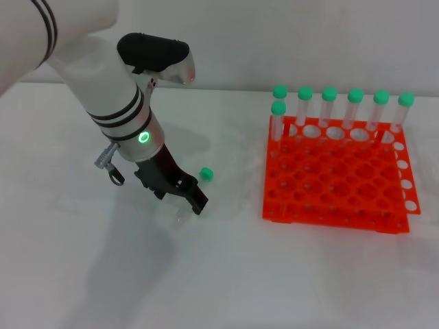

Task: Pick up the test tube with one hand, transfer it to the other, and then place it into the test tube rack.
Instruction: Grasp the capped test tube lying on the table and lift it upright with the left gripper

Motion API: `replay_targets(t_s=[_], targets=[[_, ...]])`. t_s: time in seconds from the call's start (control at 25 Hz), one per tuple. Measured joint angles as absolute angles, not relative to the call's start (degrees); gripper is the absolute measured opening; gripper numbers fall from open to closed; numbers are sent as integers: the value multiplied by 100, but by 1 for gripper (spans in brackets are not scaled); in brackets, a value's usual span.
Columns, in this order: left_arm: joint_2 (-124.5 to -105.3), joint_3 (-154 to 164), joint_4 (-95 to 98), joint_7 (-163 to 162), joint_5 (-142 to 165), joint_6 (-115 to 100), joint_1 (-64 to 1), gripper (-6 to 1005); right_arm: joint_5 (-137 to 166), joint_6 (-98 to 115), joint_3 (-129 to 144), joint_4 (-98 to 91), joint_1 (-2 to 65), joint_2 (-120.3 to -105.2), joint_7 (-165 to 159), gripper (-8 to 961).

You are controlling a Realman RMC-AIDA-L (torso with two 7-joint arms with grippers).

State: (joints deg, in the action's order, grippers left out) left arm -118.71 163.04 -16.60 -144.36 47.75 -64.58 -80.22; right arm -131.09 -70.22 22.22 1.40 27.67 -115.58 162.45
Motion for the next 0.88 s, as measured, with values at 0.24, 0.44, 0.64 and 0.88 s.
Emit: replay_targets(t_s=[0.24,0.44,0.64,0.88], targets=[[-11879,16304,-1332,-14438,4804,-6223,-7930,823,-13112,-7022,2223,139,2757,-11557,16250,813],[-11896,16303,-1295,-14453,4825,-6210,-7900,738,-13113,-7022,2224,106,2760,-11557,16253,814],[-11899,16304,-1290,-14498,4897,-6223,-7882,560,-13114,-7022,2224,79,2757,-11557,16250,814],[-11900,16303,-1227,-14505,4984,-6189,-7851,364,-13113,-7018,2206,77,2752,-11557,16246,813]])
